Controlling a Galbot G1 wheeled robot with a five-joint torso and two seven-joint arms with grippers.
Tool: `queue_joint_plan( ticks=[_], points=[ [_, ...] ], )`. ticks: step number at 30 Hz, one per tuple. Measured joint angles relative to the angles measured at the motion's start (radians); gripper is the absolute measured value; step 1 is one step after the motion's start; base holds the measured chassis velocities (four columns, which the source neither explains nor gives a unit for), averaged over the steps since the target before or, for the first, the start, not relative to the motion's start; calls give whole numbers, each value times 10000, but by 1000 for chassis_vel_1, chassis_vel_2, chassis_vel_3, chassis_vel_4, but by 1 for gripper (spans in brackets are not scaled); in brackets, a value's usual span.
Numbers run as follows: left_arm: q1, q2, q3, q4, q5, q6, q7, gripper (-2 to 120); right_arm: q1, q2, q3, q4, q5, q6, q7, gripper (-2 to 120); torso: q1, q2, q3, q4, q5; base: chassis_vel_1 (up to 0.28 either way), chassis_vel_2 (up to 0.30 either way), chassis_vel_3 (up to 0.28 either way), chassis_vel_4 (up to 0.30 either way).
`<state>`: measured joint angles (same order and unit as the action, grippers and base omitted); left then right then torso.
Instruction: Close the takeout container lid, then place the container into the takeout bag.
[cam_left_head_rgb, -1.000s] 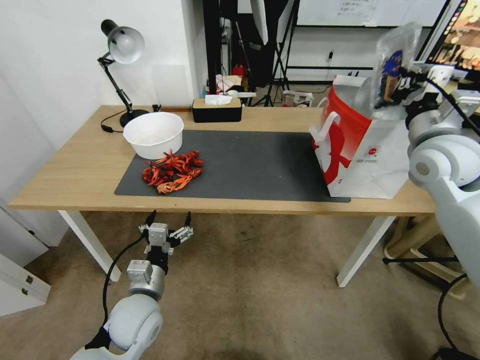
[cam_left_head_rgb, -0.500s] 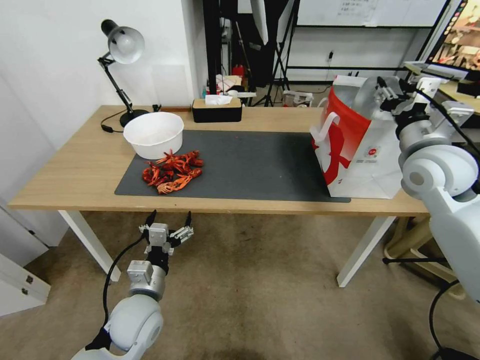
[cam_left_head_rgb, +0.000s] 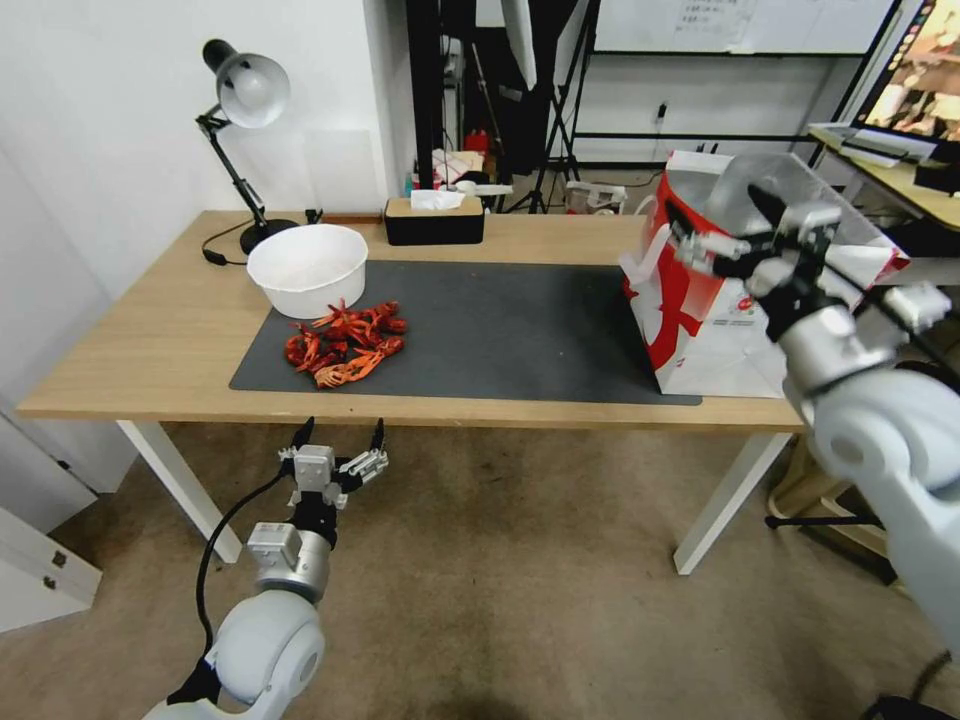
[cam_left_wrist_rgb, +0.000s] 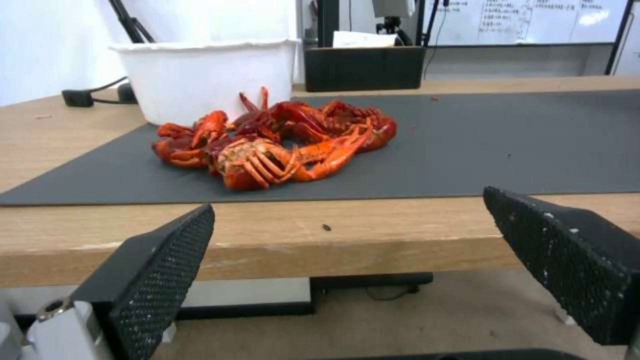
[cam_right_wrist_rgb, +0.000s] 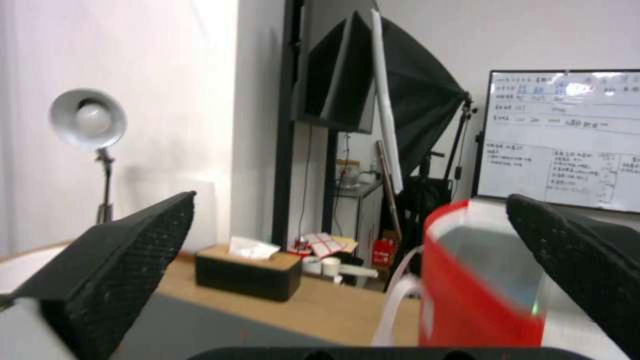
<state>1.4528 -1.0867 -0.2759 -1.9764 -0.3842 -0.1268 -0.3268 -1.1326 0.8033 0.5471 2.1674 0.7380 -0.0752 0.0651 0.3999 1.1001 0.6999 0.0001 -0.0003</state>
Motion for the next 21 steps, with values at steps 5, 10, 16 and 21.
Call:
queue_joint_plan(
  ticks=[5, 10, 16, 21],
  points=[
    [59, -93, -52, 70, 46, -158, 23, 100, -2403, 1039, 756, 466, -1085, 788, -383, 114, 1, 0, 0, -5, 3, 0, 0, 0, 0],
    [167, -174, -53, 163, 67, -301, 110, 100, -4115, 2232, 1004, 292, -2273, 1940, -580, 113, 1, 0, -1, 0, 3, 0, 0, 0, 0],
    [304, -238, -38, 201, 97, -397, 235, 100, -5426, 3528, 766, -313, -3519, 3008, -578, 105, 1, 1, -1, -2, 2, 0, 0, 0, 0],
    [387, -291, 15, 236, 100, -475, 365, 100, -5759, 4233, 408, -1036, -4044, 3734, -574, 100, 0, 0, -1, -2, 2, 0, 0, 0, 0]
  ],
)
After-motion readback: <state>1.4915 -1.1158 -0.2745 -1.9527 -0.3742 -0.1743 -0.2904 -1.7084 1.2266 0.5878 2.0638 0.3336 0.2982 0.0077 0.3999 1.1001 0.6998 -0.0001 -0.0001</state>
